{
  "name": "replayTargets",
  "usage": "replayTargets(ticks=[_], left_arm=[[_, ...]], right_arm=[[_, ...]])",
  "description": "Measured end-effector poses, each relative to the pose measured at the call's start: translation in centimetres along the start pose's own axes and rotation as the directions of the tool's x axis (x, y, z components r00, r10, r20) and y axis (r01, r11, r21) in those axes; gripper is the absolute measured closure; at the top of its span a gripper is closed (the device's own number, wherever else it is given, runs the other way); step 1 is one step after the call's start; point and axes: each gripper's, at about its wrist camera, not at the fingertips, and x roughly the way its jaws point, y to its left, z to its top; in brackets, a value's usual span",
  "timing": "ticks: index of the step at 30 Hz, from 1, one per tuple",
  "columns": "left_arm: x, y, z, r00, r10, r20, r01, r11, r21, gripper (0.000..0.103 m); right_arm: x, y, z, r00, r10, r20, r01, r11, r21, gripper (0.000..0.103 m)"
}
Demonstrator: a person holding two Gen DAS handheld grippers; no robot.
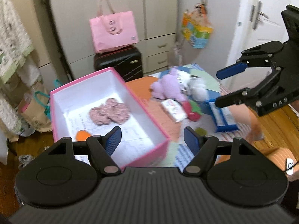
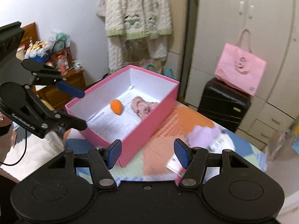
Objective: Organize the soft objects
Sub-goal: 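Grasp the green sponge with the left tool while the right tool grasps the strawberry plush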
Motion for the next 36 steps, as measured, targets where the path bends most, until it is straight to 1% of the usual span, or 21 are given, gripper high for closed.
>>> replayTargets(ticks=[3,8,9,11,13,16,20,22,26,31,34,36], left_arm=[[0.3,-1.9,-0.4,1.0,-0.027,0.004,0.027,0.999,0.025,0.03],[1.8,-4.9,-1.0,0.997,-0.08,-0.004,0.08,0.996,0.047,0.03],[2.3,-5.4,-1.1,0.996,-0.089,-0.008,0.089,0.995,0.054,0.03],[3.4,-6.3,-1.4,0.995,-0.099,-0.013,0.099,0.993,0.069,0.03],[4.9,-7.1,-1.8,0.996,-0.091,-0.022,0.093,0.993,0.069,0.031],[6.8,-8.5,-2.6,0.997,-0.069,-0.025,0.071,0.993,0.097,0.032],[9.0,-9.7,-3.2,0.996,-0.082,-0.04,0.086,0.99,0.11,0.032],[10.4,-10.1,-3.4,0.994,-0.092,-0.064,0.098,0.99,0.105,0.032],[13.3,-10.1,-3.8,0.992,-0.078,-0.1,0.086,0.993,0.075,0.032],[15.5,-10.2,-4.7,0.994,-0.05,-0.094,0.058,0.996,0.073,0.034],[16.2,-10.4,-5.2,0.996,-0.034,-0.083,0.041,0.996,0.08,0.034],[16.6,-10.5,-5.4,0.997,-0.026,-0.07,0.032,0.996,0.084,0.038]], right_arm=[[-0.8,-0.9,-1.9,1.0,-0.01,0.014,0.01,1.0,0.029,0.036],[-0.9,-1.7,-5.1,0.999,0.008,0.044,-0.01,0.999,0.042,0.036],[-0.9,-1.8,-5.7,0.998,0.008,0.063,-0.01,0.999,0.04,0.036],[-0.9,-1.8,-6.8,0.992,-0.018,0.121,0.015,0.999,0.031,0.036],[-0.3,-1.9,-7.7,0.989,-0.017,0.148,0.013,1.0,0.026,0.036],[0.9,-2.1,-8.8,0.986,-0.023,0.168,0.021,1.0,0.009,0.036],[3.2,-2.8,-9.7,0.989,-0.031,0.146,0.03,1.0,0.008,0.036],[4.5,-3.4,-10.2,0.99,-0.032,0.134,0.03,0.999,0.016,0.036],[6.9,-4.6,-10.9,0.992,-0.039,0.117,0.035,0.999,0.038,0.036],[9.8,-6.2,-11.5,0.995,-0.055,0.083,0.05,0.996,0.071,0.036],[11.0,-7.1,-11.5,0.997,-0.051,0.063,0.045,0.994,0.097,0.036],[11.7,-7.6,-11.5,0.998,-0.041,0.052,0.035,0.993,0.115,0.036]])
